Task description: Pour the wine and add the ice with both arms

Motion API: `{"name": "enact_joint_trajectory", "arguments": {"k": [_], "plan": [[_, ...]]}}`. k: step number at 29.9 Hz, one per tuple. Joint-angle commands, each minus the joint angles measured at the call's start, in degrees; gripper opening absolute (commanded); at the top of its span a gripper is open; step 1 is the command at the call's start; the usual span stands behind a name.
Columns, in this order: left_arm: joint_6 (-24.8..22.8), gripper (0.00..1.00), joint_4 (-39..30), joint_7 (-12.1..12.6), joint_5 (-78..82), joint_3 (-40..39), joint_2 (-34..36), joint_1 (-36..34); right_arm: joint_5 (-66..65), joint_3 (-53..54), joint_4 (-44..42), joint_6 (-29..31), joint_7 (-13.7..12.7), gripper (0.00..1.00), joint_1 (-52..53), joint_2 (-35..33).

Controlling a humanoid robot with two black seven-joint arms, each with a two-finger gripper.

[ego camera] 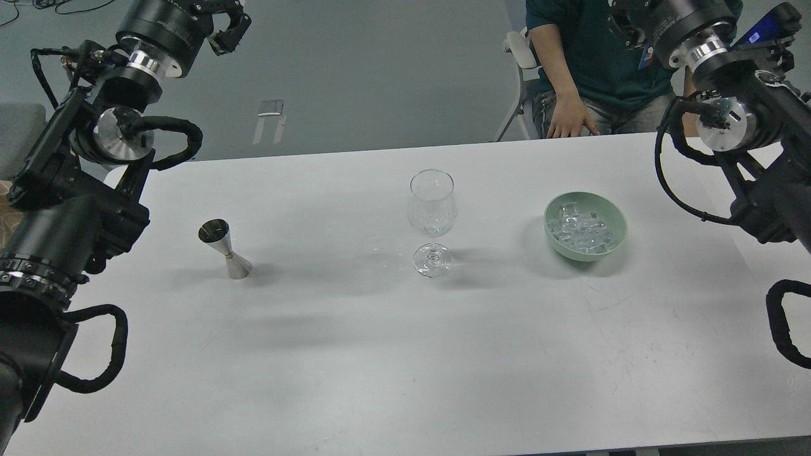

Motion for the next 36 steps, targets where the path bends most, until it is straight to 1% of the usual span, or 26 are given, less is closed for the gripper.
{"name": "enact_joint_trajectory", "arguments": {"k": [1, 12, 18, 22, 27, 30, 32, 33, 35, 36], "plan": [[-0.01, 0.99, 0.00, 0.00, 0.09, 0.09, -0.42, 0.63, 0.03, -0.07, -0.14, 0.06, 0.00, 1.00, -0.41, -0.07], [0.43, 0.99, 0.44, -0.27, 0.01, 0.09, 0.02, 2.39, 0.29, -0.07, -0.05, 0.76, 0.09, 1.00, -2.35, -0.16], [-0.36, 0.99, 0.35, -0.09, 0.45, 0.09, 1.16, 3.62, 1.09, 0.89, 1.00, 0.77, 0.62, 1.00, -3.22, 0.37], [-2.12, 0.99, -0.09, -0.18, 0.01, 0.00, 2.13, 4.50, 1.09, 1.33, 1.09, 0.77, 0.70, 1.00, -3.05, 1.07], [-0.54, 0.99, 0.00, -0.27, -0.08, -0.26, 2.31, 3.62, 1.09, 1.34, 1.27, 0.07, 0.53, 1.00, -2.70, 0.99], [0.16, 0.99, 0.52, 0.17, 0.09, 0.00, 2.13, 3.44, 1.09, 1.34, 1.44, 0.06, 0.62, 1.00, -2.70, 0.64], [1.66, 0.99, 0.62, 1.31, 0.18, 0.00, 2.31, 3.71, 1.18, 1.68, 1.18, -0.02, 0.62, 1.00, -2.70, 0.64], [2.18, 0.99, 0.62, 2.88, 0.18, 0.00, 2.31, 3.71, 1.35, 3.08, 1.09, -0.20, 0.53, 1.00, -2.70, 0.90], [2.19, 0.99, 0.62, 4.47, 0.10, -0.09, 2.22, 3.71, 1.35, 4.84, 1.09, -0.20, 0.27, 1.00, -2.87, 1.07], [2.01, 0.99, 0.62, 4.74, 0.01, -0.09, 2.13, 3.71, 1.26, 5.37, 0.83, 0.06, 0.00, 1.00, -2.87, 1.07]]}}
